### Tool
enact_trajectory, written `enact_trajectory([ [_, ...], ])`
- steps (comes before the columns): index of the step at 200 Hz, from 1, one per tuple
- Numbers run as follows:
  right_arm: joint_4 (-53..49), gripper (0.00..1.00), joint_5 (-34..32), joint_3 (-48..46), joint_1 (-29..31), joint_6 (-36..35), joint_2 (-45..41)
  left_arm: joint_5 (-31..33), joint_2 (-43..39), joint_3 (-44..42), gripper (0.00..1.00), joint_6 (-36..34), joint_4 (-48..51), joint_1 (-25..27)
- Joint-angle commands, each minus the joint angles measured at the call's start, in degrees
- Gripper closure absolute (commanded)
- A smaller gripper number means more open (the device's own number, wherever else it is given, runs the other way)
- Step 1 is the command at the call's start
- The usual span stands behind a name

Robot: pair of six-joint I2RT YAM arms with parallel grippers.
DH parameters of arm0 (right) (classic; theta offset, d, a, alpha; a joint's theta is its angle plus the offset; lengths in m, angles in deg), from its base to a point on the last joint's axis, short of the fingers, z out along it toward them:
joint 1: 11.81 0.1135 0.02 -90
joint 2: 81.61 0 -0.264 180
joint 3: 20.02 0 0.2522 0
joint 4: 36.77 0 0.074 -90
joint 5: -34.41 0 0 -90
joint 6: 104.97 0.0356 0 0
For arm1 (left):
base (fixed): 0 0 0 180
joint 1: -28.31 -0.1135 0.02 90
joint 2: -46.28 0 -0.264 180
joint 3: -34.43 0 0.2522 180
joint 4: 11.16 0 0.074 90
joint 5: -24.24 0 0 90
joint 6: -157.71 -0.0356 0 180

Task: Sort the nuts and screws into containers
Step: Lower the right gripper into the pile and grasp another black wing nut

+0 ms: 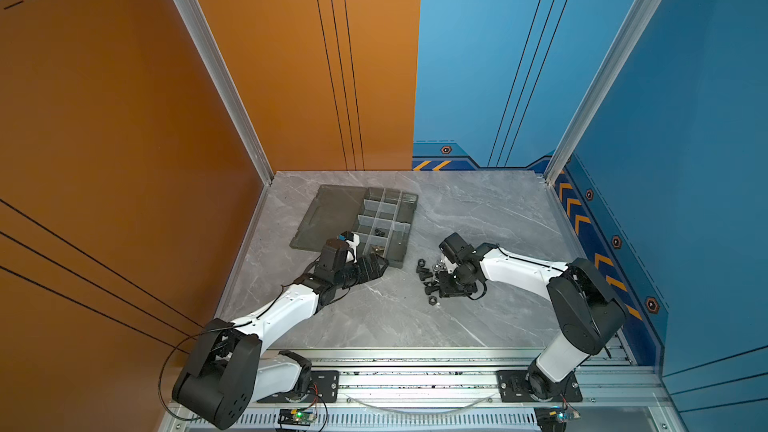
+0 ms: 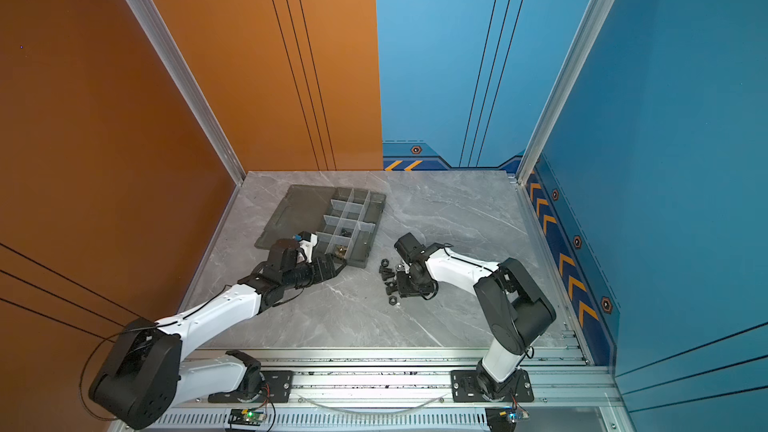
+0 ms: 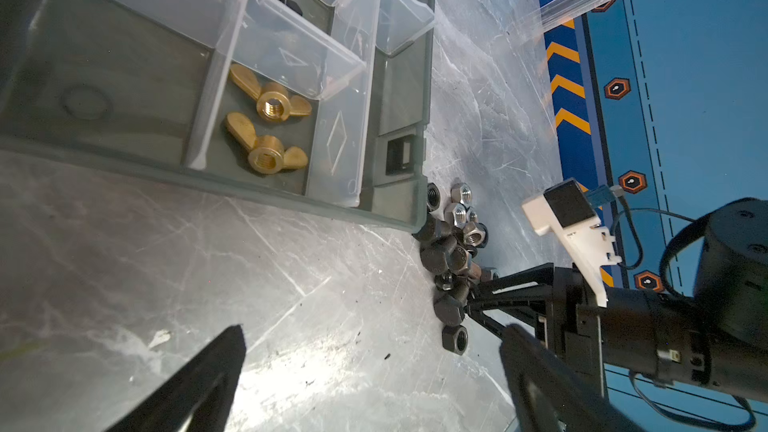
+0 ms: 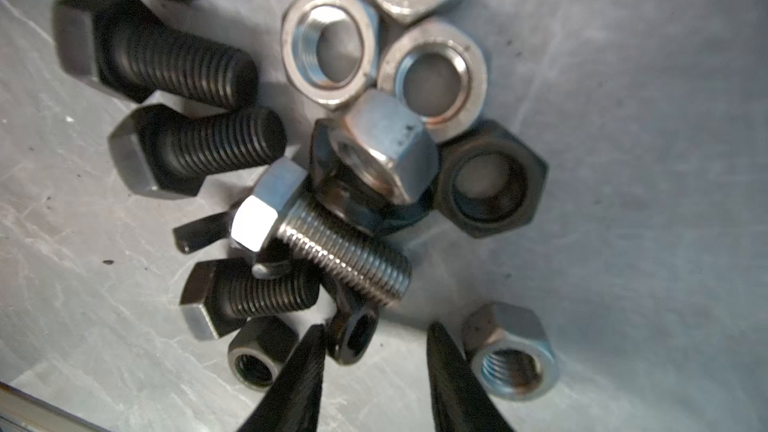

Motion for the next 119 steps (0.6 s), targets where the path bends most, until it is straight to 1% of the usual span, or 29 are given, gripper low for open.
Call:
enact_trajectory([
  [1, -0.76, 0.59, -1.87, 0.67, 0.29, -1.24, 0.68, -1.40, 0.54, 1.40, 0.02, 0.21, -0.79, 0.29],
  [56, 0.98, 0.67, -2.93, 1.73, 1.11, -2.92, 2.18, -1.11, 0.15, 1.16, 0.02, 0.24, -0.54, 0.55],
  [119, 1.28, 0.69, -5.30, 1.86, 1.90, -3.63, 3.01, -1.03, -0.20, 1.10, 0.02, 0.03, -0.35, 0.55],
])
